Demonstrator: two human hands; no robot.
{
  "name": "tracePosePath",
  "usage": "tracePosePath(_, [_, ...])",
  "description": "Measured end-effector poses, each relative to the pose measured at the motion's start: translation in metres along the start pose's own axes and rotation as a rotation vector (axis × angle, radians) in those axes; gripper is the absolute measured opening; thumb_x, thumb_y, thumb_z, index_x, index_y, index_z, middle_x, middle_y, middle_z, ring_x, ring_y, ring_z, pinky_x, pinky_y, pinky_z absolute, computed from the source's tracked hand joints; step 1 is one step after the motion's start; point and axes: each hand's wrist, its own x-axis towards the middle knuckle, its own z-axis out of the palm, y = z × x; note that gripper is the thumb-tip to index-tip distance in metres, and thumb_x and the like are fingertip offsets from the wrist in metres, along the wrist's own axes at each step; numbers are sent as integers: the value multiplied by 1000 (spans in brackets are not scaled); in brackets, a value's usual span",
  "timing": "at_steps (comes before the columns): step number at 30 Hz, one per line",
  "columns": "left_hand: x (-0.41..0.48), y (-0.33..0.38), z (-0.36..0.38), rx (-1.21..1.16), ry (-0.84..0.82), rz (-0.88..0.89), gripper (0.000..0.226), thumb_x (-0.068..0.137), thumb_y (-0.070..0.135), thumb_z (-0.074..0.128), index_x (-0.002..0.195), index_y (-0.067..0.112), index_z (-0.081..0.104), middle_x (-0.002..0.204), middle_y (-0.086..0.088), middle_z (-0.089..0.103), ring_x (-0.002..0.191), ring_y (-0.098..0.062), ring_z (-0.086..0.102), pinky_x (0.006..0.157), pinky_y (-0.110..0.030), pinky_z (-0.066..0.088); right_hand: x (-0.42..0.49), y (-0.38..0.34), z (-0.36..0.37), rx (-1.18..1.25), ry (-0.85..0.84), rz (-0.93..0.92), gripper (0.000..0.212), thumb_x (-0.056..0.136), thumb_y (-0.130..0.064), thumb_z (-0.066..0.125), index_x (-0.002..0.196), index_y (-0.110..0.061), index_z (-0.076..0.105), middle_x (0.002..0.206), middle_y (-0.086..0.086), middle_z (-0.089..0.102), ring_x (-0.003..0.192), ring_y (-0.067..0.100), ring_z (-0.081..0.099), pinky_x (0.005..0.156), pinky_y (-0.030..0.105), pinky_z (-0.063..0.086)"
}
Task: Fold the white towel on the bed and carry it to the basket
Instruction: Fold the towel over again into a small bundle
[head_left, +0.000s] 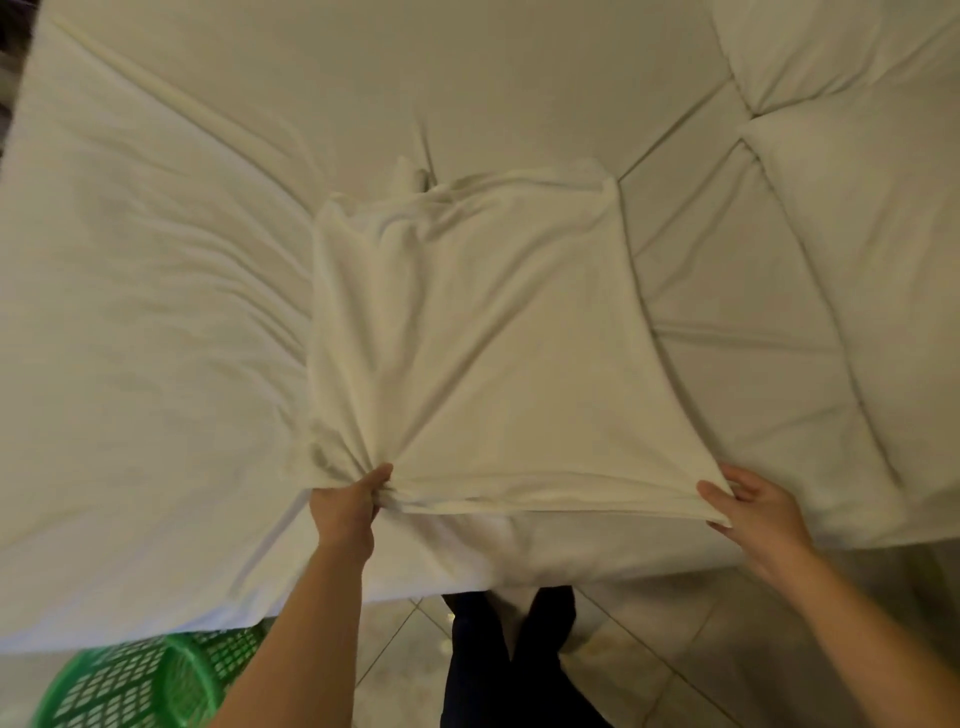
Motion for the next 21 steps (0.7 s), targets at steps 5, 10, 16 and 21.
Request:
tracePosePath(5, [-21,-15,-21,117,27,17,79,59,-3,96,130,6,62,116,-13,72,102,-35,72,89,-51,61,-15,13,-14,4,6,58,35,89,2,68,122,-10,64,102,10,71,71,12,68,52,21,57])
tracePosePath(10, [-35,-4,-22,116,36,32,81,57,-2,96,128,4,57,119,-16,69,100,-35,72,81,-45,63,-23,2,-19,21,-20,104,30,90,0,69,119,0,66,101,13,72,59,2,70,52,19,58])
tracePosePath(16, [-45,62,8,181,-17,259,84,64,-6,88,136,15,49,122,-10,65,104,-33,69,84,-49,63,-28,-62,-13,153,-88,104,33,88,-2,71,121,2,66,107,12,73,81,13,72,61,23,59])
tracePosePath(21, [-29,126,43,233,-94,334,82,62,-2,83,135,15,47,120,-14,64,101,-37,70,68,-45,65,-17,-115,7,362,-122,132,11,91,3,64,99,-4,69,99,9,70,92,16,63,63,18,59])
